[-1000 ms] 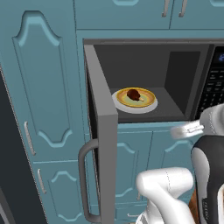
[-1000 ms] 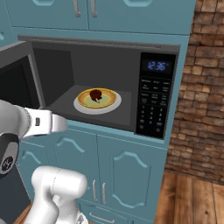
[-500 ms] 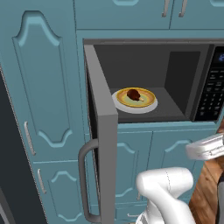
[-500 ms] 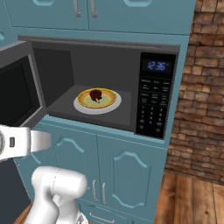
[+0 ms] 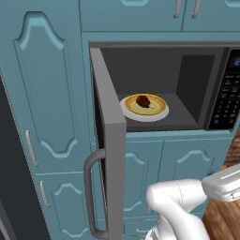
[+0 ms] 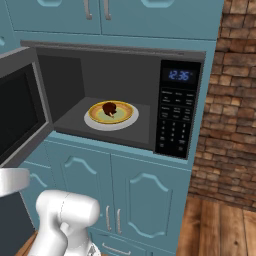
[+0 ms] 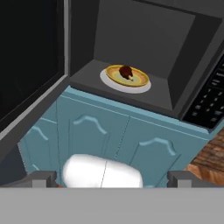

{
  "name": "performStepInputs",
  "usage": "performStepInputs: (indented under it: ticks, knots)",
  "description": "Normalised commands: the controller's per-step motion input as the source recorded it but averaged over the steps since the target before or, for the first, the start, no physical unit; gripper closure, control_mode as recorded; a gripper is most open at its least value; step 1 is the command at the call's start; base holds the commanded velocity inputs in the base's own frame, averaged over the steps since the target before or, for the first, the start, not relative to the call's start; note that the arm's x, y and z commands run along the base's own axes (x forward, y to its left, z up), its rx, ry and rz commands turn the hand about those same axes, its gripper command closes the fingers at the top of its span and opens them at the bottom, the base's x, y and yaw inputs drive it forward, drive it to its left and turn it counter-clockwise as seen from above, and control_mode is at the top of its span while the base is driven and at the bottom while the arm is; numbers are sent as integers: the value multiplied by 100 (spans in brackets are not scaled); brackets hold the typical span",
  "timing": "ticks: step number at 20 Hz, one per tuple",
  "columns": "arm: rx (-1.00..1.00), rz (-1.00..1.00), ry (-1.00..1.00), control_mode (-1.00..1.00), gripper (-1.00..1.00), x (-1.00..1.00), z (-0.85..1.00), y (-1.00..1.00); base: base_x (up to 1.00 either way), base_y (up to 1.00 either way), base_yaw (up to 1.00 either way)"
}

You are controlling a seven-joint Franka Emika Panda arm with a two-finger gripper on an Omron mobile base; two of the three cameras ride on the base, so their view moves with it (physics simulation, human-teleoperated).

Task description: Transport the steak from the fridge to the microwave and turn on the microwave.

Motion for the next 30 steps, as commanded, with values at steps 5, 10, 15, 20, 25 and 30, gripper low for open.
performStepInputs:
  ticks: [5,10,15,20,25,30]
  knots:
    - [-2,0,-1,-100,-100,-13,-7,19,0,0,0]
    - [0,0,-2,-100,-100,-7,0,17,0,0,0]
    - [0,0,-8,-100,-100,-8,0,23,0,0,0]
    - [0,0,-10,-100,-100,-15,0,27,0,0,0]
    - [0,0,-10,-100,-100,-14,0,24,0,0,0]
    - [0,0,-12,-100,-100,-14,0,20,0,0,0]
